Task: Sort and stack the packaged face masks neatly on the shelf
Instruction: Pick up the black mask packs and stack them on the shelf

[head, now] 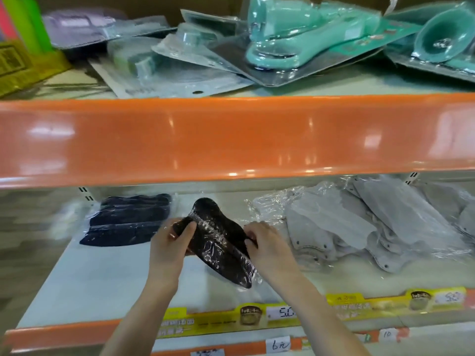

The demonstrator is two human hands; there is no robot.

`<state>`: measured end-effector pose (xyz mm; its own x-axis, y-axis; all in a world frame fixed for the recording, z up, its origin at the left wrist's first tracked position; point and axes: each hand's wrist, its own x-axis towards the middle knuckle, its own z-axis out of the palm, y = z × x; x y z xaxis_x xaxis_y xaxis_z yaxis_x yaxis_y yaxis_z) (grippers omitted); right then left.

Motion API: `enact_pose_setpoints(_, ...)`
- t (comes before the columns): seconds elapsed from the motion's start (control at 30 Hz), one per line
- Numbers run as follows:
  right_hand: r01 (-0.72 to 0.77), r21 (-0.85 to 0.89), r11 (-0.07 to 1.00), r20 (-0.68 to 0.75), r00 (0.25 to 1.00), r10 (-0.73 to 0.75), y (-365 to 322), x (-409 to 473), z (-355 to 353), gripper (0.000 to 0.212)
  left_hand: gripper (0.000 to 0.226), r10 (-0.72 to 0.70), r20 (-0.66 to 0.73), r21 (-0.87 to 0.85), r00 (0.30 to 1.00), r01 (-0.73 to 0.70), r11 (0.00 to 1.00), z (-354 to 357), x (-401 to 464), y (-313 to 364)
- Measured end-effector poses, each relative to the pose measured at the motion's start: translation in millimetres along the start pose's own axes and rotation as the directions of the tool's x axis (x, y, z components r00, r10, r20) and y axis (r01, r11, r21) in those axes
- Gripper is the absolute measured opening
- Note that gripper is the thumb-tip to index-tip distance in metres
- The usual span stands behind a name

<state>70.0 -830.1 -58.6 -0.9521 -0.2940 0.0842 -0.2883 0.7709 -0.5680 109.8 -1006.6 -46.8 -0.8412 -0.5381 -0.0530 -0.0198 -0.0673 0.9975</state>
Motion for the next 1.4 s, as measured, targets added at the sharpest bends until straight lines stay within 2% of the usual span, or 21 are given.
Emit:
enact_pose_setpoints(0.07, 0.02, -0.007, 1.0, -0.09, 0.996, -0.02, -12.4, -3.1, 4.6, 0.029, 0.021, -0.009, -0.041, -0.003, 0.999, 0.009, 1.0, -12.0, 5.6, -2.1)
enact_pose_setpoints(0.13, 0.09, 0.044, 0.995, -0.097, 0.992, -0.085, -28.3, -7.4, 10.8, 0.038, 0.025, -0.029, -0.086, -0.013, 0.996, 0.028, 1.0, -24.5, 11.0, -6.9)
enact_pose_setpoints(0.2, 0.14, 0.074, 0.987, 0.033, 0.989, -0.142, -45.2, -13.4, 21.6, 0.051, 0.026, -0.058, -0.096, -0.051, 0.994, 0.054, 0.997, -35.4, 15.2, -10.0)
enact_pose_setpoints(0.27, 0.188, -0.056, 0.981, 0.14, 0.974, -0.179, -53.9, -18.0, 41.0, 0.063, 0.023, -0.083, -0.084, -0.065, 0.993, 0.078, 0.995, -45.6, 18.8, -12.7)
enact_pose_setpoints(0.3, 0.216, -0.136, 0.967, 0.143, 0.97, -0.197, -56.7, -19.9, 51.3, 0.065, 0.021, -0.096, -0.073, -0.06, 0.993, 0.092, 0.994, -50.7, 20.7, -13.9)
enact_pose_setpoints(0.37, 0.243, -0.25, 0.937, 0.074, 0.97, -0.232, -60.9, -21.0, 68.5, 0.065, 0.019, -0.118, -0.026, -0.039, 0.993, 0.117, 0.992, -62.3, 23.3, -15.5)
enact_pose_setpoints(0.43, 0.213, -0.266, 0.94, -0.062, 0.969, -0.237, -61.2, -16.9, 83.0, 0.061, 0.02, -0.123, 0.03, 0.02, 0.992, 0.123, 0.992, -74.3, 28.0, -18.4)
enact_pose_setpoints(0.5, 0.186, -0.245, 0.952, -0.169, 0.958, -0.231, -64.0, -9.8, 90.6, 0.052, 0.023, -0.1, 0.048, 0.179, 0.994, 0.09, 0.98, -86.5, 33.1, -20.6)
enact_pose_setpoints(0.53, 0.177, -0.238, 0.955, -0.205, 0.952, -0.228, -66.4, -6.4, 92.6, 0.048, 0.029, -0.058, 0.048, 0.323, 0.997, 0.04, 0.945, -93.2, 34.8, -22.6)
enact_pose_setpoints(0.57, 0.166, -0.241, 0.956, -0.236, 0.946, -0.223, -68.7, -4.7, 94.9, 0.044, 0.039, 0.017, 0.054, 0.506, 0.998, -0.042, 0.861, -100.4, 36.7, -25.7)
enact_pose_setpoints(0.6, 0.15, -0.256, 0.955, -0.269, 0.938, -0.219, -72.0, -2.9, 96.3, 0.042, 0.048, 0.136, 0.094, 0.675, 0.986, -0.164, 0.719, -108.2, 38.6, -28.8)
enact_pose_setpoints(0.63, 0.136, -0.27, 0.953, -0.305, 0.927, -0.219, -75.8, -1.7, 97.7, 0.042, 0.049, 0.277, 0.184, 0.782, 0.943, -0.311, 0.54, -115.5, 40.8, -31.9)
enact_pose_setpoints(0.67, 0.126, -0.275, 0.953, -0.342, 0.914, -0.219, -80.1, -0.5, 99.2, 0.042, 0.045, 0.393, 0.288, 0.812, 0.873, -0.44, 0.383, -122.4, 43.0, -35.6)
enact_pose_setpoints(0.7, 0.12, -0.274, 0.954, -0.375, 0.9, -0.221, -84.9, 0.5, 101.0, 0.041, 0.044, 0.477, 0.371, 0.796, 0.797, -0.537, 0.278, -128.1, 45.3, -37.3)
enact_pose_setpoints(0.77, 0.132, -0.265, 0.955, -0.435, 0.868, -0.241, -95.7, 2.8, 103.5, 0.034, 0.051, 0.545, 0.488, 0.731, 0.682, -0.66, 0.171, -137.5, 49.6, -38.8)
enact_pose_setpoints(0.83, 0.171, -0.259, 0.951, -0.474, 0.835, -0.28, -105.9, 5.8, 106.5, 0.029, 0.04, 0.574, 0.554, 0.687, 0.603, -0.721, 0.094, -144.0, 53.8, -34.1)
enact_pose_setpoints(0.9, 0.218, -0.253, 0.943, -0.471, 0.823, -0.317, -115.9, 11.2, 111.2, 0.031, 0.026, 0.611, 0.552, 0.68, 0.567, -0.73, 0.064, -151.1, 60.0, -33.9)
enact_pose_setpoints(0.93, 0.236, -0.254, 0.938, -0.46, 0.823, -0.332, -120.5, 15.2, 114.3, 0.032, 0.026, 0.617, 0.533, 0.695, 0.578, -0.715, 0.07, -155.1, 63.7, -32.7)
enact_pose_setpoints(1.03, 0.241, -0.289, 0.927, -0.389, 0.855, -0.344, -132.1, 27.1, 126.2, 0.04, 0.028, 0.646, 0.469, 0.741, 0.602, -0.667, 0.083, -166.9, 80.6, -31.0)
enact_pose_setpoints(1.2, 0.196, -0.235, 0.952, -0.236, 0.939, -0.251, -144.5, 42.3, 145.9, 0.045, 0.034, 0.647, 0.438, 0.785, 0.624, -0.616, 0.064, -183.9, 100.3, -28.4)
enact_pose_setpoints(1.4, 0.211, -0.261, 0.942, -0.117, 0.962, -0.247, -151.0, 51.7, 164.9, 0.042, 0.039, 0.598, 0.443, 0.817, 0.668, -0.575, 0.037, -192.8, 106.2, -42.1)
